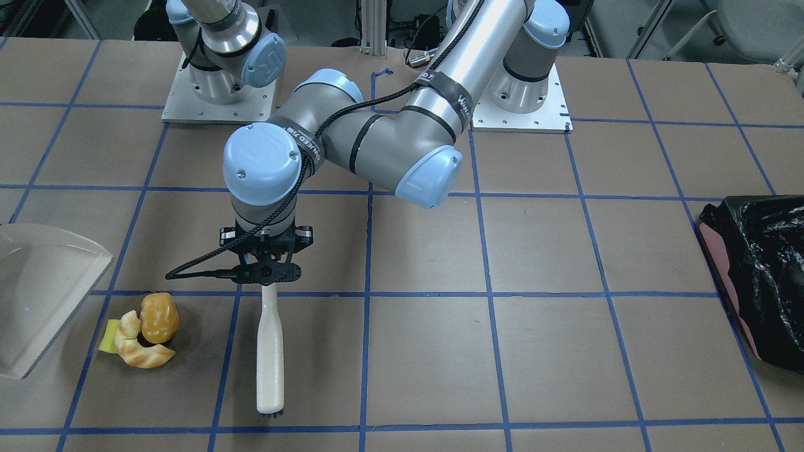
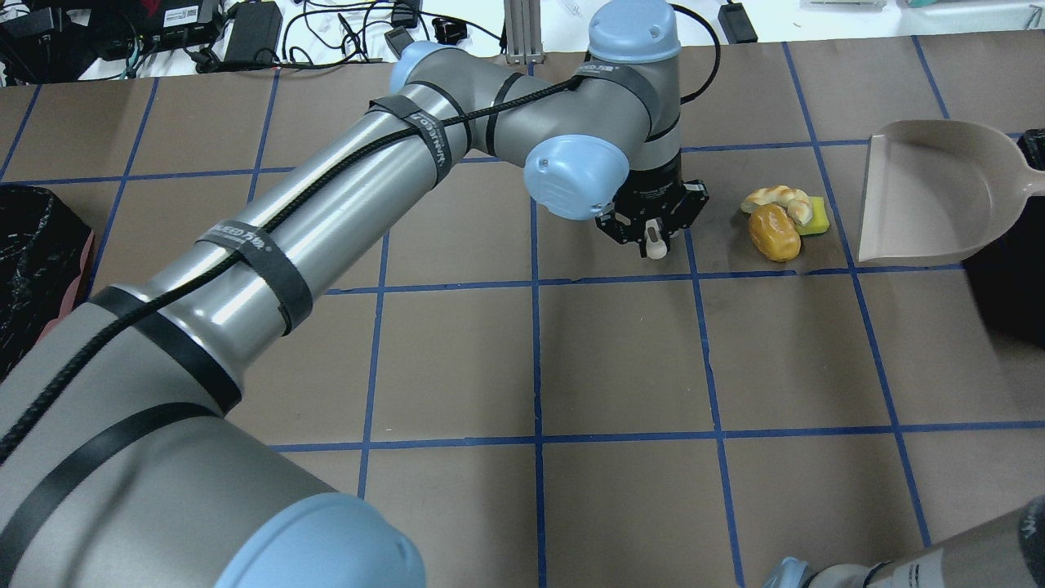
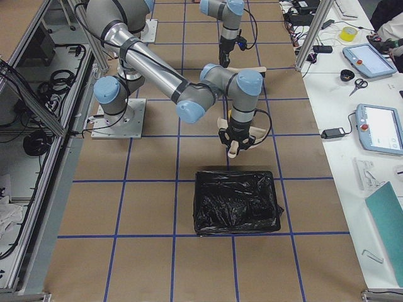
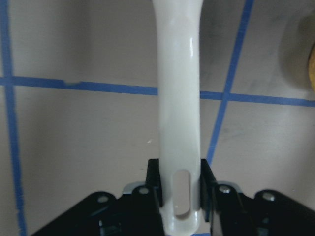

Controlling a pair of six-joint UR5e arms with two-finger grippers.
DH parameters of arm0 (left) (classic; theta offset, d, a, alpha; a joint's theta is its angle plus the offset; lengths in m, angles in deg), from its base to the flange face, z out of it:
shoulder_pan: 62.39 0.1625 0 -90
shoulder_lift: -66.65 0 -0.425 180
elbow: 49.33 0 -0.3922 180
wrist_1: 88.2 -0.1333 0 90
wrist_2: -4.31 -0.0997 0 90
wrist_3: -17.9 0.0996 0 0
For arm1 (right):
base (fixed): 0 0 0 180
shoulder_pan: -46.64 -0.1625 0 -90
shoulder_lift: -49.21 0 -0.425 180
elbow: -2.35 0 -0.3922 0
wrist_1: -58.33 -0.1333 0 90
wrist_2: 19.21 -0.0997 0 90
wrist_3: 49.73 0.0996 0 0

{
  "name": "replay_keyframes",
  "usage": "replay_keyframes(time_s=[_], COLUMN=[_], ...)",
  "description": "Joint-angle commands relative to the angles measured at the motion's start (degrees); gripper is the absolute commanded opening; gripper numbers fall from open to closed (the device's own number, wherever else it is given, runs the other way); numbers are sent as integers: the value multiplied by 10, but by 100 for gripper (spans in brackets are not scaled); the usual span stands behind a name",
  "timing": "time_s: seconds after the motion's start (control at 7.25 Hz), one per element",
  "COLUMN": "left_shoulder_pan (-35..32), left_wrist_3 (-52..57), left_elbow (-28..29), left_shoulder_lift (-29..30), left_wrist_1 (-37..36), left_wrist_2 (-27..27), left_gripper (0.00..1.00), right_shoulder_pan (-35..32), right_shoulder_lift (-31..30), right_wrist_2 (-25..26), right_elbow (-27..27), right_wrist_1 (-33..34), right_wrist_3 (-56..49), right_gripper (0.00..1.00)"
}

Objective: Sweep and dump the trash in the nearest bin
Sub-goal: 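Sweep the trash into the dustpan with the brush in the left gripper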

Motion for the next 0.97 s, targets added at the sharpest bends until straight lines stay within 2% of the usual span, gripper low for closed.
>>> replay_keyframes(time_s=[0.0, 0.28, 0.83], left_shoulder_pan=[-23, -42, -70], left_wrist_3=[-26, -60, -100], left_elbow=[54, 103, 110], left_shoulder_lift=[49, 88, 106], left_wrist_1=[-1, -2, -30], left_wrist_2=[2, 2, 7], left_gripper=[0, 0, 0], right_shoulder_pan=[1, 1, -23], right_shoulder_lift=[43, 54, 53], right_wrist_2=[-3, -1, -3], right_elbow=[-4, -7, -31], right_wrist_1=[43, 70, 67], right_wrist_3=[-48, -47, -45], right_gripper=[0, 0, 0])
